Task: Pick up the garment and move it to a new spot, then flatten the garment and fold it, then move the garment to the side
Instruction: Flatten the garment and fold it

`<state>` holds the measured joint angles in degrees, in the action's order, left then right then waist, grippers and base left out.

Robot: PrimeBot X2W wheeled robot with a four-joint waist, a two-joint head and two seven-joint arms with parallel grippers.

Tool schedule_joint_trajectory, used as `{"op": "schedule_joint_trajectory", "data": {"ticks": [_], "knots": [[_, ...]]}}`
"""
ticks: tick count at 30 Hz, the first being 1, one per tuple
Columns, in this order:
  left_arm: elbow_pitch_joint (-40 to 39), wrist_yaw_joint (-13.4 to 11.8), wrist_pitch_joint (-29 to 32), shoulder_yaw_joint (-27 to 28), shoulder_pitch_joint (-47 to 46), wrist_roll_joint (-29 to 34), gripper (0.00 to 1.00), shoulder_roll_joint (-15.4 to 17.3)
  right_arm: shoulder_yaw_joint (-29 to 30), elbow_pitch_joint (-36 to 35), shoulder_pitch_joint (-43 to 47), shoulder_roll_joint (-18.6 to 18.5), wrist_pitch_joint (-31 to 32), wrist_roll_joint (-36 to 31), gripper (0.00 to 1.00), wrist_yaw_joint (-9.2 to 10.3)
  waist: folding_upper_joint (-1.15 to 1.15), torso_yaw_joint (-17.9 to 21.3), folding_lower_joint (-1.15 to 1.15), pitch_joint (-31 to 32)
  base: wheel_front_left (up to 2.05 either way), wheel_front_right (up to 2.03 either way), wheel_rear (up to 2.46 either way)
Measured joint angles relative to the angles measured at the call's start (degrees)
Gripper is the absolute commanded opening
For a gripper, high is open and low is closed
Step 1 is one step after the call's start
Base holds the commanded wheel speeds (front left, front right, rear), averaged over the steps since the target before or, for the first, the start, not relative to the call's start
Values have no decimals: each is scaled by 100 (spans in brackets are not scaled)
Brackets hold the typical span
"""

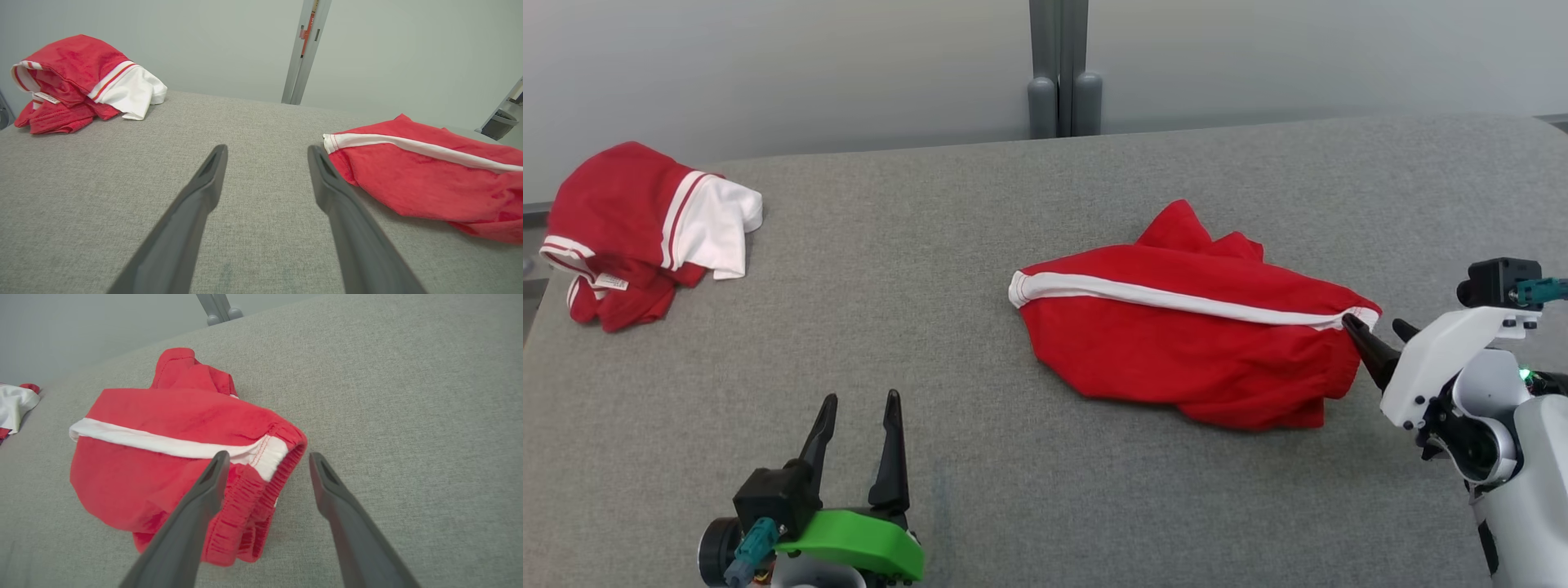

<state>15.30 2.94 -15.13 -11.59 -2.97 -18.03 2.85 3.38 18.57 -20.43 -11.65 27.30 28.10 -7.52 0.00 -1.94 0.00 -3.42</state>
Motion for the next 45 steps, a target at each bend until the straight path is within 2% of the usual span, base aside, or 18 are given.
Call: {"op": "schedule_joint_trajectory", "data": {"ticks": [4,11,13,14,17,18,19,22,25,29,35,37,45], "knots": [[9,5,0,-27,-58,1,100,0,-88,115,-166,-115,334,271,100,0,0,-38,0,-117,0,0,0],[33,8,0,-38,-169,18,100,0,-241,303,-432,-220,439,624,100,0,0,-122,0,-302,0,0,0],[38,10,0,-46,-205,18,100,0,-276,388,-510,-259,385,665,69,0,0,-149,0,-344,0,0,0],[42,10,0,-46,-226,18,100,0,-301,421,-544,-275,347,676,46,0,0,-160,0,-363,0,0,0],[82,53,0,-92,-247,29,100,0,-368,511,-645,-331,222,681,22,0,0,-181,0,-413,0,0,0],[107,68,0,-127,-264,40,100,0,-386,532,-667,-348,180,682,8,0,0,-185,0,-429,0,0,0],[155,105,0,-159,-320,53,100,-1,-420,545,-695,-365,137,688,0,0,0,-187,0,-447,0,0,0],[361,232,1,-277,-633,87,100,4,-534,565,-809,-416,56,730,0,0,0,-172,0,-515,0,0,0],[649,371,286,-422,-1084,-334,100,3,-661,568,-909,-492,-12,773,0,0,0,-130,0,-593,0,0,0],[1109,437,1094,-775,-1943,-1014,100,3,-884,575,-1090,-542,-69,836,0,0,0,-34,0,-724,0,0,0],[1697,443,2366,-1341,-2910,-2480,100,99,-1294,606,-1303,-595,-198,938,0,0,0,195,0,-948,0,0,0],[1858,444,2536,-1425,-3073,-2751,100,189,-1405,622,-1390,-595,-253,982,0,0,0,278,0,-1020,0,0,0],[2115,444,2579,-1723,-3504,-3573,100,447,-1742,770,-1614,-609,-460,1184,0,0,0,544,0,-1358,0,0,0]]}}
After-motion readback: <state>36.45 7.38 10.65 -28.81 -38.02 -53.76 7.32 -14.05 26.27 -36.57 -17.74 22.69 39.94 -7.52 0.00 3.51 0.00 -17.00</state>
